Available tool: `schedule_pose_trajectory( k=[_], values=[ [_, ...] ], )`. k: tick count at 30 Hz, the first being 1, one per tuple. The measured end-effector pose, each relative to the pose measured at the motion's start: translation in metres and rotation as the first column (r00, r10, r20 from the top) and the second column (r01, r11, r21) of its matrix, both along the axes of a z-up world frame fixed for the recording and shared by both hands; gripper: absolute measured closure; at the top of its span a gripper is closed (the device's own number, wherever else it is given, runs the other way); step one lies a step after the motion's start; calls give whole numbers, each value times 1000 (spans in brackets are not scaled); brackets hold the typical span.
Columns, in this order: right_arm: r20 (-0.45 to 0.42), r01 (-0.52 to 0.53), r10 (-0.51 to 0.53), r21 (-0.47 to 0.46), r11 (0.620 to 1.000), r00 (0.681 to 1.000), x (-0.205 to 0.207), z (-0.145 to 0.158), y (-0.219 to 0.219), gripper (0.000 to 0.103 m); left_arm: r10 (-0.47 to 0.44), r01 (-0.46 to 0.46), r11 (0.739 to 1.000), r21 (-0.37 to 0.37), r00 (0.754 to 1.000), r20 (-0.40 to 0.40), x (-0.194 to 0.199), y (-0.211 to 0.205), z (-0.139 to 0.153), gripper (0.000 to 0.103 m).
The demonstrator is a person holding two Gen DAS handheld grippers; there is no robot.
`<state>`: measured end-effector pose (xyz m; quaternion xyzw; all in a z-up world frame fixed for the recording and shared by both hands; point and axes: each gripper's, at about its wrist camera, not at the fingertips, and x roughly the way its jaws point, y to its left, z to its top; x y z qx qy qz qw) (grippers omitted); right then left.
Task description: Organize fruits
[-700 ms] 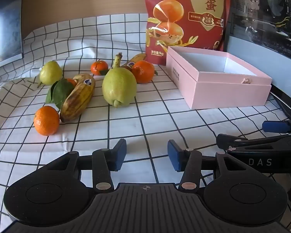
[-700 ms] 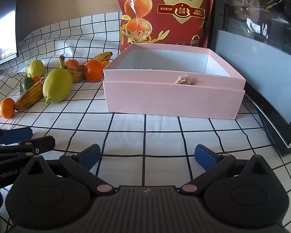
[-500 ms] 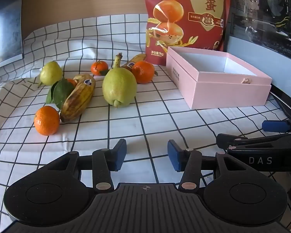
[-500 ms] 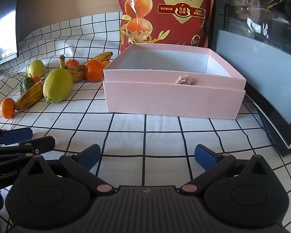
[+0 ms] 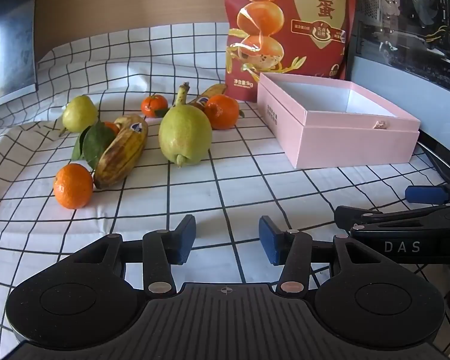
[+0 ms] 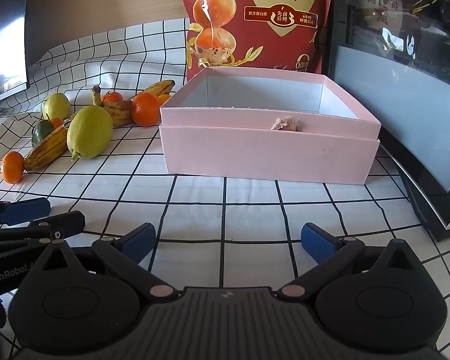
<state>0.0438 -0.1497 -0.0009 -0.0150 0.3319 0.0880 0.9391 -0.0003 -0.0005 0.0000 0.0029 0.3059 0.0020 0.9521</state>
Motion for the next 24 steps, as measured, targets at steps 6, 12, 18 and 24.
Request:
schedule_pose_trajectory(
  k=[6, 12, 18, 24],
  values=[
    [0, 0, 0, 0, 1000, 1000, -1, 1, -1, 0, 0, 0, 1000, -1, 1000, 1, 0, 0, 0, 51],
    [-1, 0, 0, -1, 1000, 1000, 0, 0, 0, 0, 0, 0, 1000, -1, 1000, 1, 0, 0, 0, 51],
    [-1, 0, 0, -2, 1000, 1000, 0, 0, 1, 0, 0, 0, 1000, 0, 1000, 2, 0, 0, 0, 51],
    [0, -1, 1, -3, 1000, 1000, 0, 0, 0, 0, 0, 0, 1000, 1, 1000, 2, 0, -1, 0, 51]
  ],
)
